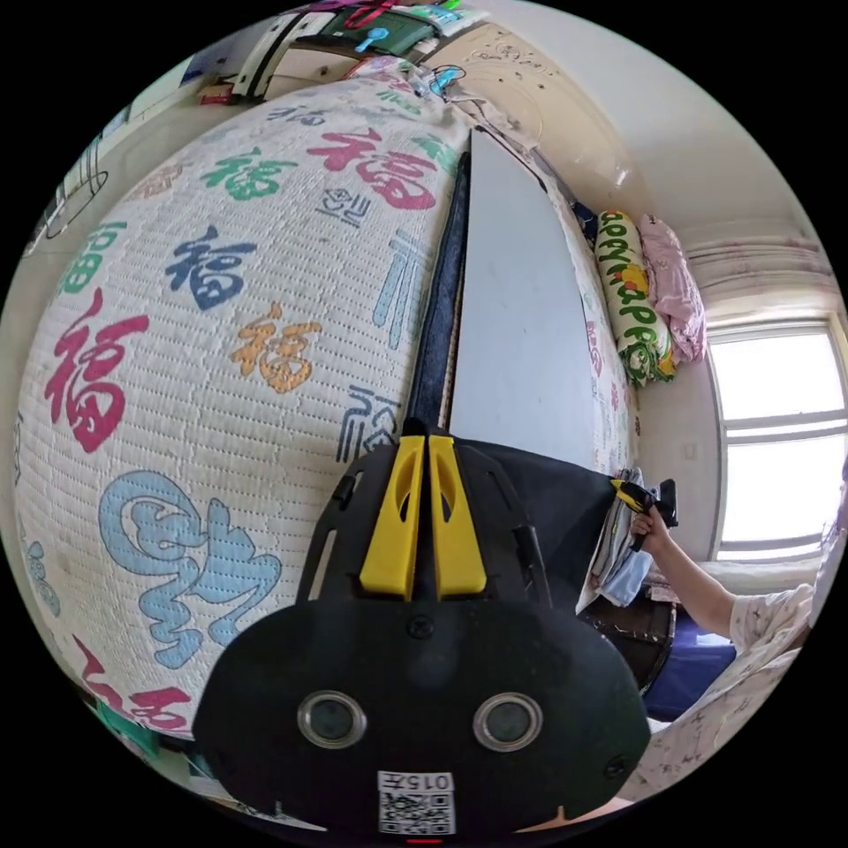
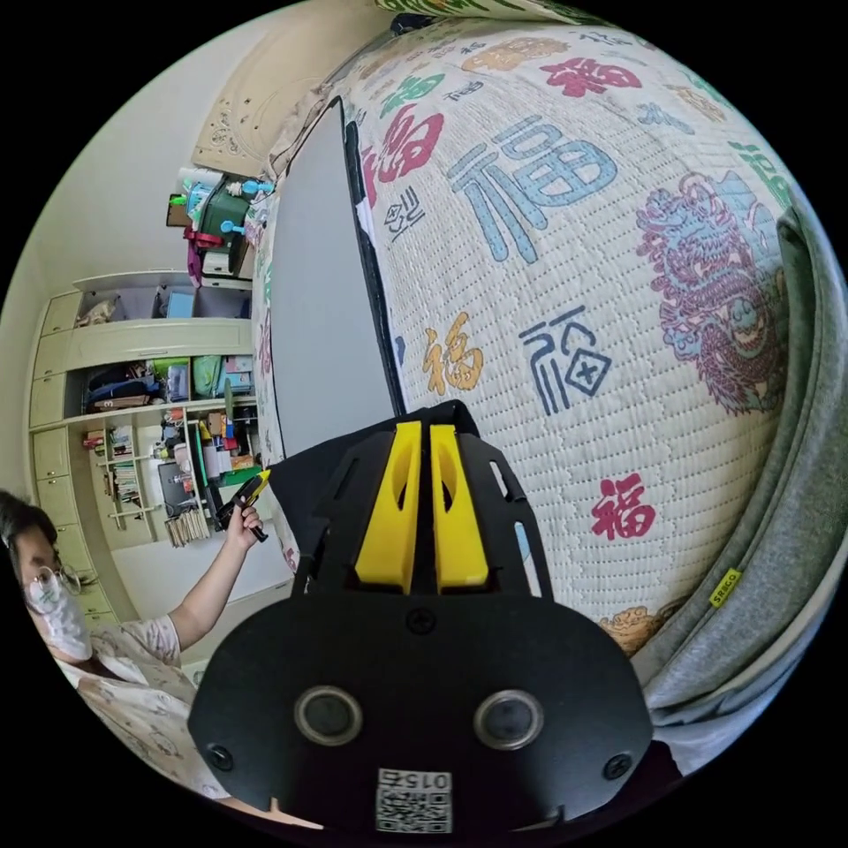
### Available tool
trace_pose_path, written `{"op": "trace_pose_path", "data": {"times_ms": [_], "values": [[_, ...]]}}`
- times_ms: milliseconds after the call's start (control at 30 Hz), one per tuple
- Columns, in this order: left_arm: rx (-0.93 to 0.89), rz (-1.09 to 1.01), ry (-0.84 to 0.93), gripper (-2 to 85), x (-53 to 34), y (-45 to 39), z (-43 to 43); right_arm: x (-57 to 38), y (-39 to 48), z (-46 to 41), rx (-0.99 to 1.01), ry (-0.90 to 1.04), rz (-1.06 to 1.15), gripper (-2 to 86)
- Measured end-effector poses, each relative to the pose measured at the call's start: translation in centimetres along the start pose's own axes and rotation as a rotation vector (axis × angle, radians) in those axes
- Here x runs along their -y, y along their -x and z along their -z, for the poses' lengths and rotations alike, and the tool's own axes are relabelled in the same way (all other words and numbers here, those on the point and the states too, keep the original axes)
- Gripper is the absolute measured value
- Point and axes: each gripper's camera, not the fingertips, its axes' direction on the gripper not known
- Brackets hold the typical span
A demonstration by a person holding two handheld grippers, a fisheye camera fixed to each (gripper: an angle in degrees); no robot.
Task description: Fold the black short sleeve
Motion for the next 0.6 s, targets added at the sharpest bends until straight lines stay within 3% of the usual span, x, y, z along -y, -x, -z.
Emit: {"op": "trace_pose_path", "data": {"times_ms": [300,433,500,600], "values": [[0.001,-0.035,-0.081,-0.3,3.3,-3.2,-1.2,4.5,12.3,-5.3,-0.108,-0.086,-0.008,4.7],[0.075,-0.071,-0.076,1.8,1.0,-4.0,-1.2,0.8,18.9,-9.0,-0.352,-0.065,0.07,6.8],[0.139,-0.206,-0.046,3.9,-1.9,-5.9,-0.8,-3.3,22.8,-10.8,-0.454,-0.059,0.23,6.9],[0.127,-0.7,0.192,6.1,-10.7,-12.7,-2.6,-12.9,30.2,-16.7,-0.547,0.094,0.62,6.7]]}}
